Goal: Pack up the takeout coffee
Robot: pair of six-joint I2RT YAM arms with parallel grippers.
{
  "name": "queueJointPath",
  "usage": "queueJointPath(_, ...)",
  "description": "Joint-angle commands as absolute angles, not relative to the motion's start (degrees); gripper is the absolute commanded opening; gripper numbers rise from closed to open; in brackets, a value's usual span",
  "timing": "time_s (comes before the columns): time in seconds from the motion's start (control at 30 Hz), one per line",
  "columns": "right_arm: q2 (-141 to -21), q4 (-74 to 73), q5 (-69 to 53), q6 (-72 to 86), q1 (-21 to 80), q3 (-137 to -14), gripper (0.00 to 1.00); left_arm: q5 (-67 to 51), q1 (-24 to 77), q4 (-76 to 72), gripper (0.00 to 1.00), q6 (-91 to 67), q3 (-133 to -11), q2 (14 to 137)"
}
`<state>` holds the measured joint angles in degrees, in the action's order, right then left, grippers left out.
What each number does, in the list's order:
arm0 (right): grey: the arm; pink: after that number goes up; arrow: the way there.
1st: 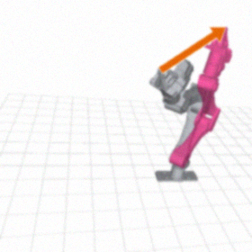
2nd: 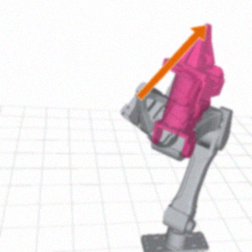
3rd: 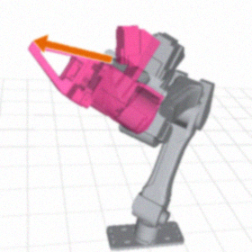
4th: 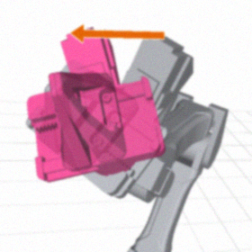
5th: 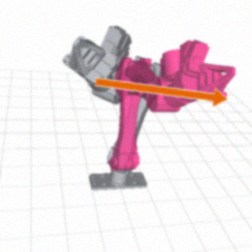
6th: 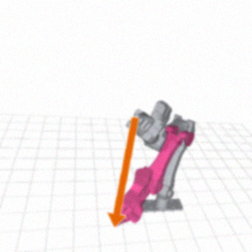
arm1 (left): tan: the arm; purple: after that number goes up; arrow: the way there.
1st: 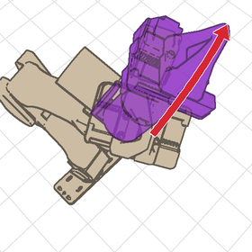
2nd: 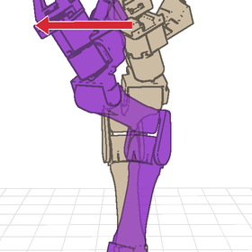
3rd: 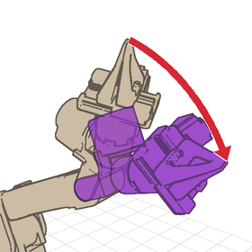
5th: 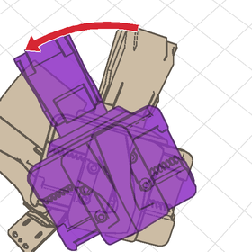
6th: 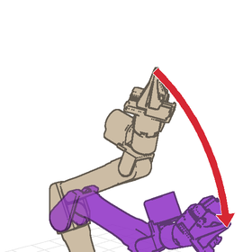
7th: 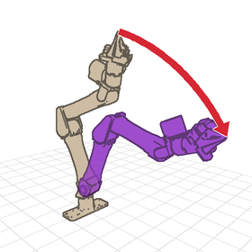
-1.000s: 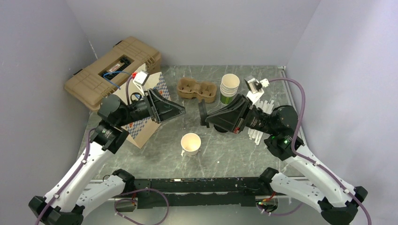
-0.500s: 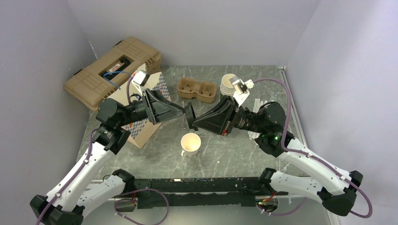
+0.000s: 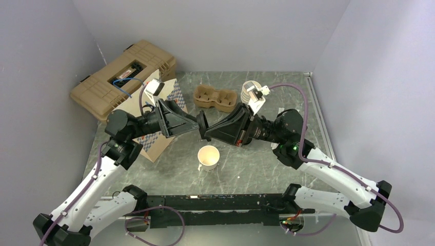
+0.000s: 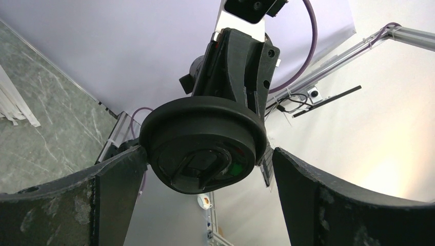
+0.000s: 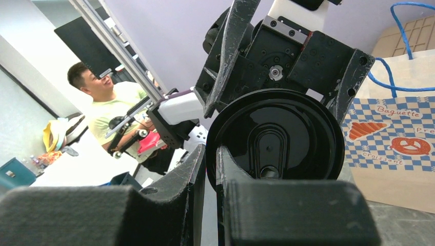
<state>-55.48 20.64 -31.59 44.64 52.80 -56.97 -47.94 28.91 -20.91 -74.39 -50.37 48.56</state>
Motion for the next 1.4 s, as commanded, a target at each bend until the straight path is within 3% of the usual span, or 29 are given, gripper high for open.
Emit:
queueJointPath(0.0, -55.3, 24.7, -30.3, 43.3, 53.3, -59.2, 0.04, -49.5, 28.8, -24.9, 1.00, -75.3, -50.0, 47.6)
queueJointPath(0.57, -55.6, 21.7, -27.8, 40.7, 54.3, -58.9, 0.02, -49.7, 28.8, -24.3, 0.96, -75.0, -50.4, 47.7)
queueJointPath(0.77, -55.3, 20.8, -27.3, 39.8, 54.5, -59.1, 0.02, -49.7, 28.8, -24.2, 0.89, -74.7, -50.6, 48.0)
queueJointPath(1.13, -54.4, 20.0, -26.6, 39.2, 54.6, -58.6, 0.04, -50.0, 28.9, -26.4, 0.65, -75.9, -50.2, 49.0)
queueJointPath(1.27, -54.2, 19.4, -26.1, 38.9, 54.6, -58.3, 0.16, -50.1, 28.9, -25.8, 0.58, -75.6, -50.4, 49.2)
queueJointPath(1.37, -53.3, 18.0, -24.9, 38.1, 54.6, -58.2, 0.45, -50.1, 28.9, -24.3, 0.56, -74.6, -50.6, 49.2)
